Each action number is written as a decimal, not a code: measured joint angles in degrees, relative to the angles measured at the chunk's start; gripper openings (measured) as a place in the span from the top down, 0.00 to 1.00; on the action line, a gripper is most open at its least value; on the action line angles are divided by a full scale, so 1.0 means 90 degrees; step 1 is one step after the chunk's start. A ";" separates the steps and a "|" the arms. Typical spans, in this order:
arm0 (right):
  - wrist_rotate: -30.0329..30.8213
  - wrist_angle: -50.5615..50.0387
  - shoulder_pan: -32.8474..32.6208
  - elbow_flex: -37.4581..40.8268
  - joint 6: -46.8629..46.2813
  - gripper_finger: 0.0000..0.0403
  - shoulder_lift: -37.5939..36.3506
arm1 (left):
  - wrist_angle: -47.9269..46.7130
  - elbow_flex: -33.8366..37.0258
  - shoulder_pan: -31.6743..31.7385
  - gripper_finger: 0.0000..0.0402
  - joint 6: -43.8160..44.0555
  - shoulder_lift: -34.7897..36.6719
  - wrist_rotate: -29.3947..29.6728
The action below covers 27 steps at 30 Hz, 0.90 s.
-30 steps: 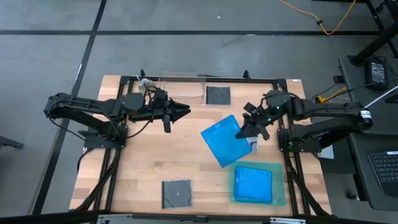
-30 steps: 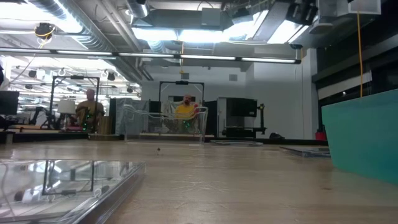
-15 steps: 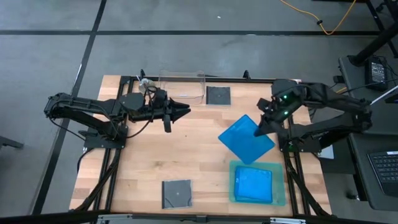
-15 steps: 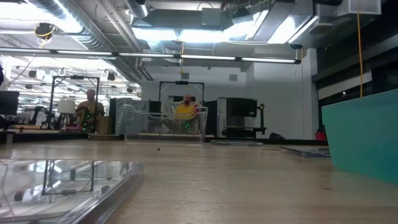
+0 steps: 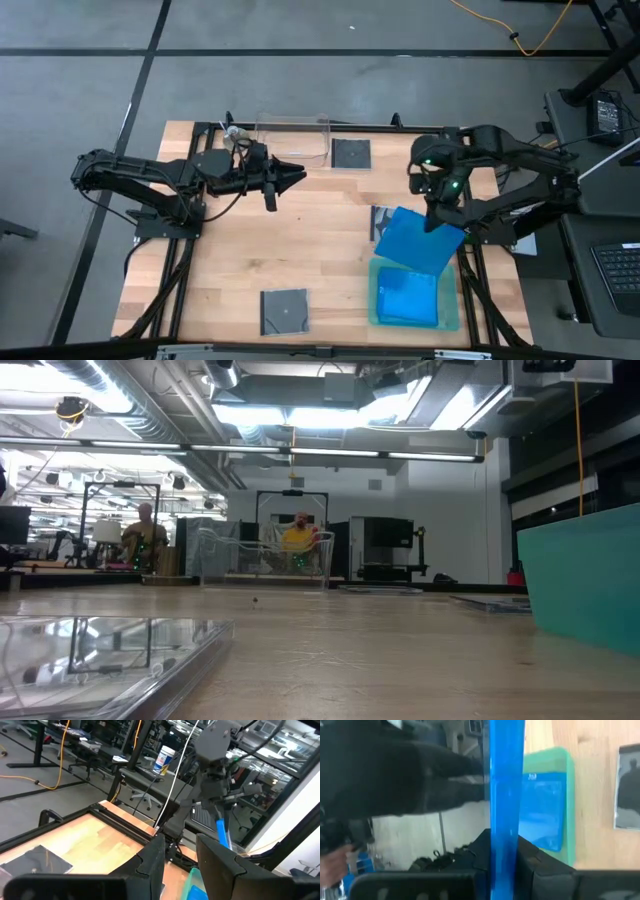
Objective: Pick & place jewel cases by type
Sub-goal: Put the blue cd case into the green bin
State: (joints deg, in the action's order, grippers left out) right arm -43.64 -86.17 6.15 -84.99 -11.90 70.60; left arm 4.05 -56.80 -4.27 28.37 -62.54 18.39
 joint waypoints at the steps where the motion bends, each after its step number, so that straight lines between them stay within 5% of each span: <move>1: -0.0002 -0.0103 0.0000 -0.0008 0.0137 0.89 0.0066 | 0.0000 0.0000 0.0000 0.74 0.0023 0.0000 0.0000; 27: -0.0307 -0.0302 -0.1165 -0.0008 0.2333 0.90 0.1595 | 0.0000 0.0000 0.0000 0.74 0.0023 -0.0002 0.0141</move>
State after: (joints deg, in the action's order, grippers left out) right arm -46.40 -88.89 -4.33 -85.06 9.10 84.96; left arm 4.05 -56.80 -4.27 28.58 -62.57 19.66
